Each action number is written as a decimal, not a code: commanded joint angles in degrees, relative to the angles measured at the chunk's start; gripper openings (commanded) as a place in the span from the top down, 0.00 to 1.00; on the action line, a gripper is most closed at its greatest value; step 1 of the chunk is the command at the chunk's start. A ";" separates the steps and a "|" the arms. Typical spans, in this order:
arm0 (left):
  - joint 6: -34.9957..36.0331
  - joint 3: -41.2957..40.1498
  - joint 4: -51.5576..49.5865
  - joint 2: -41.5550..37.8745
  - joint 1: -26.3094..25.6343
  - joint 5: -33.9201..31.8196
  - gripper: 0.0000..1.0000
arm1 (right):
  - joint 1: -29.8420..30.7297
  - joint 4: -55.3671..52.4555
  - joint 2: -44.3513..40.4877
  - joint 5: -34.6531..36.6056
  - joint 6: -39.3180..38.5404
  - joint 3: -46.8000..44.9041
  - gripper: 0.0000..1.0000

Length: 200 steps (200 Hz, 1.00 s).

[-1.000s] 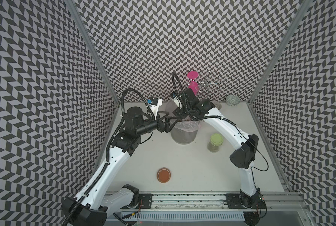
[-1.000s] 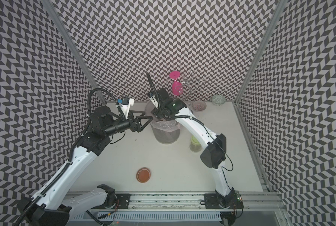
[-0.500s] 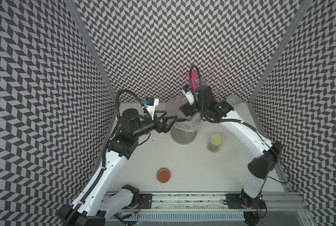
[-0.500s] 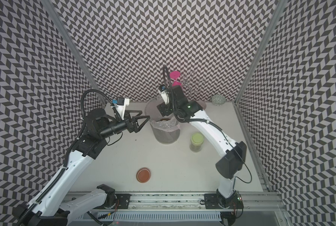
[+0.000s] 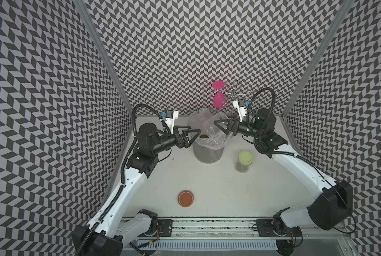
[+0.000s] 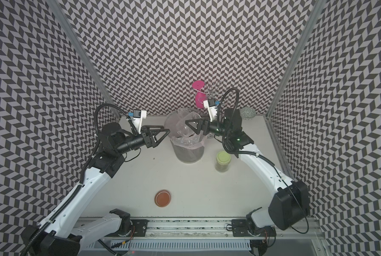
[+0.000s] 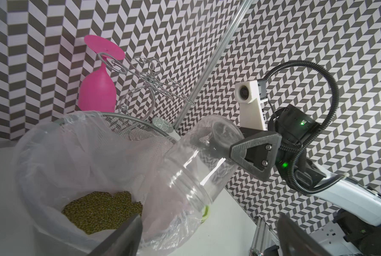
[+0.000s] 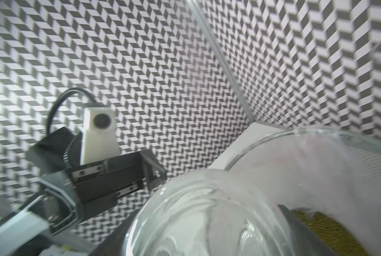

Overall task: Empty moldy mung beans from jars
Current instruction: Place the jar at the center of the board.

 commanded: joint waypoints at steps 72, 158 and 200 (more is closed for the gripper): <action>-8.94 -0.76 15.56 5.81 -1.50 11.17 0.08 | 2.81 21.92 -0.74 -8.51 11.05 -1.06 0.31; -12.91 -0.67 21.81 7.61 -3.41 13.04 0.19 | 5.66 24.50 0.85 -6.21 11.09 -1.63 0.31; -7.56 0.06 13.18 5.95 -3.52 10.10 0.11 | 5.57 22.49 0.26 -5.06 9.48 -0.71 0.31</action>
